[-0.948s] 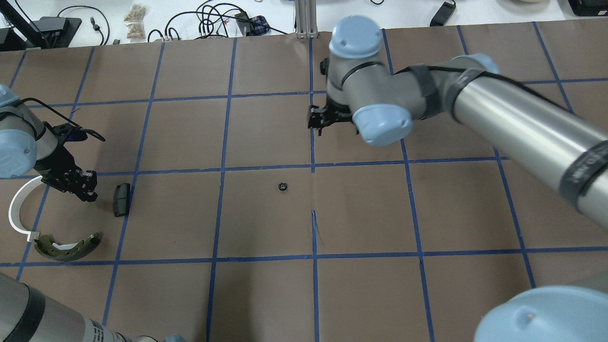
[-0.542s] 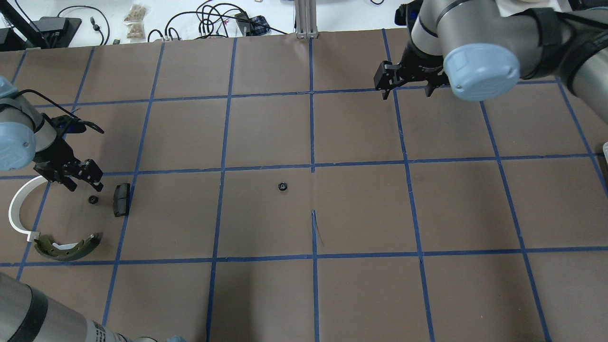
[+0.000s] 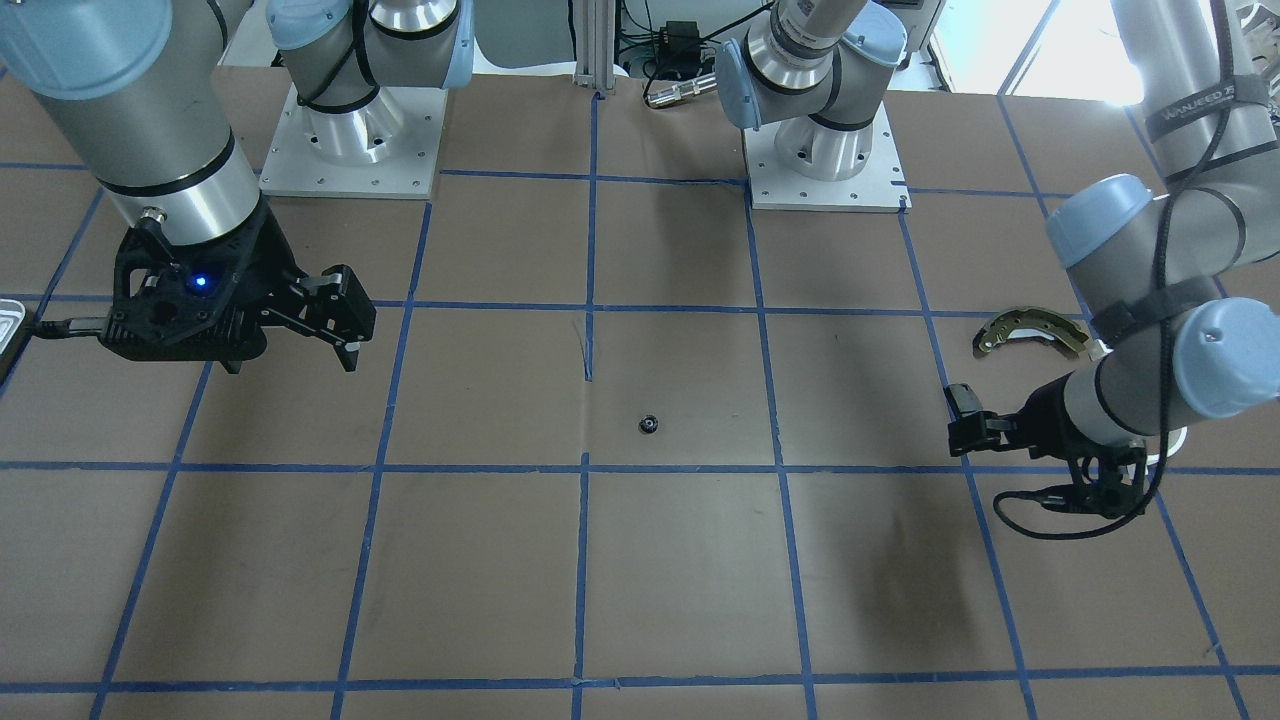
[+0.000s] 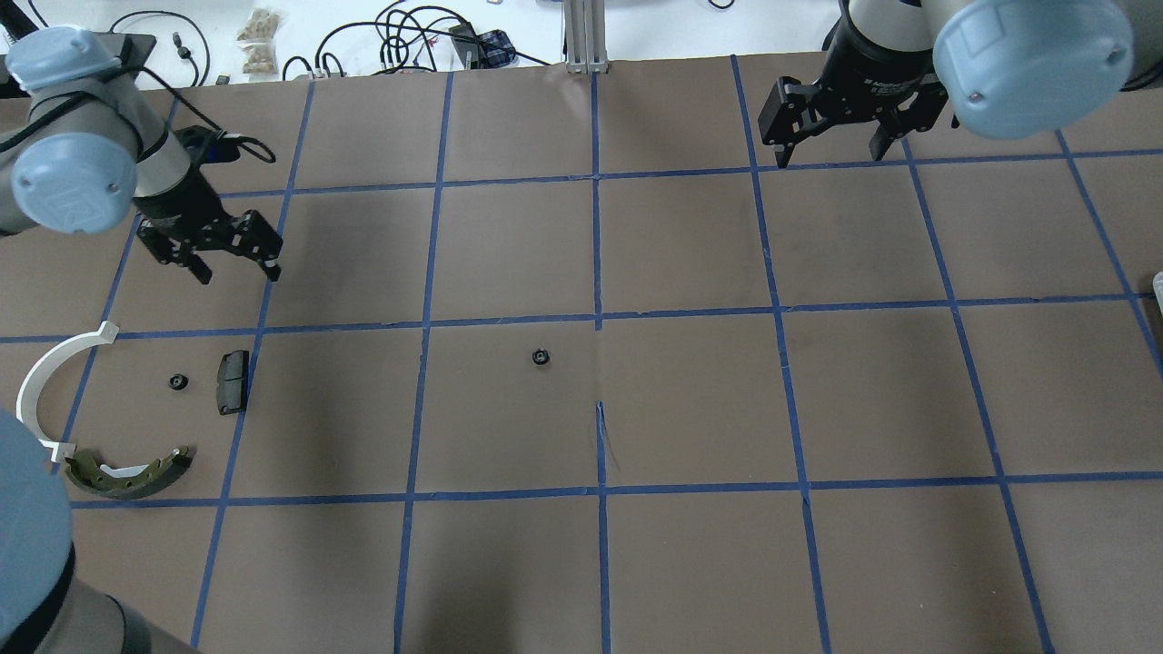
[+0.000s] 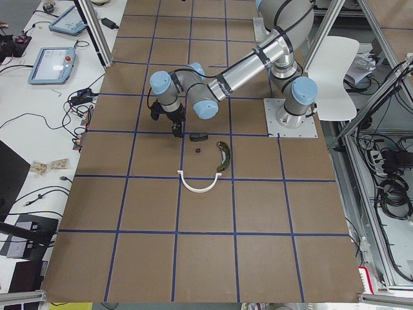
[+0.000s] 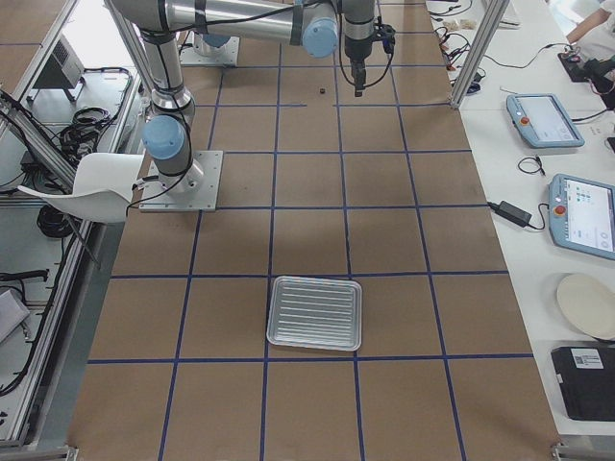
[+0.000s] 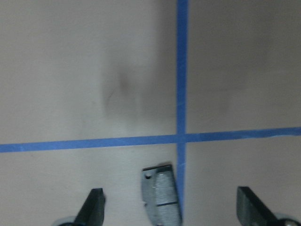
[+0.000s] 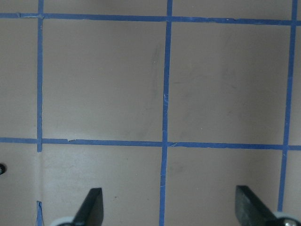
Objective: Place bearing gear from tray to pile
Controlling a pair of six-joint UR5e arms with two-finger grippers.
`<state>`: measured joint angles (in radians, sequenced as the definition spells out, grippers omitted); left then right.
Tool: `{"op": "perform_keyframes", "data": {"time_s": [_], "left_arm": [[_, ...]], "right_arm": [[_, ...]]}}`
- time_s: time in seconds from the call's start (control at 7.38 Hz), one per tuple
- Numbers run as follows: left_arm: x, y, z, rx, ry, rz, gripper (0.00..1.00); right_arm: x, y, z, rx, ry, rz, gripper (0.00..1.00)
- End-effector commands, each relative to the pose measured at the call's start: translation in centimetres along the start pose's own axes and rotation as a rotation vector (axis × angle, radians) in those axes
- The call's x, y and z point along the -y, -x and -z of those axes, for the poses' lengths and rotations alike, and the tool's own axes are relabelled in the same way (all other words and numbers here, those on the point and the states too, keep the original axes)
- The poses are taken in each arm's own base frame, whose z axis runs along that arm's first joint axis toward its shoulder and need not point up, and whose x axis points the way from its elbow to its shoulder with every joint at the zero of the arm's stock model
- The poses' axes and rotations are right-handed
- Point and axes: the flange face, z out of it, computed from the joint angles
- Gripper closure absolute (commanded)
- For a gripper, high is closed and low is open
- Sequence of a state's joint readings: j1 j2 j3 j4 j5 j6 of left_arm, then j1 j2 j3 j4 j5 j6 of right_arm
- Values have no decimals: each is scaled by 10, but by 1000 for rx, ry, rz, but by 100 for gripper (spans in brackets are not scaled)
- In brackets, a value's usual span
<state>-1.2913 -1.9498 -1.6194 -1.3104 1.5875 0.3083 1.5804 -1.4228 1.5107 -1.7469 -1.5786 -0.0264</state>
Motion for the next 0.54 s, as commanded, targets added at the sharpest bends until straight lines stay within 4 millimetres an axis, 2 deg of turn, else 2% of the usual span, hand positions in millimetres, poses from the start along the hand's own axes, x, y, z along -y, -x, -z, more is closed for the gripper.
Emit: {"op": "perform_keyframes", "data": {"time_s": [0.0,0.14,0.27,0.41], "left_arm": [[1,-136,9,19,-21,-130,0],[-10,-195,2,31,-21,-138,0],[-14,-238,-15,35,-28,-143,0],[-20,-270,-33,40,-32,-193,0]], "right_arm": [[3,0,1,5,31,-5,0],[7,-1,14,1,25,-5,0],[0,-1,15,6,59,-7,0],[3,-1,16,6,53,-5,0]]}}
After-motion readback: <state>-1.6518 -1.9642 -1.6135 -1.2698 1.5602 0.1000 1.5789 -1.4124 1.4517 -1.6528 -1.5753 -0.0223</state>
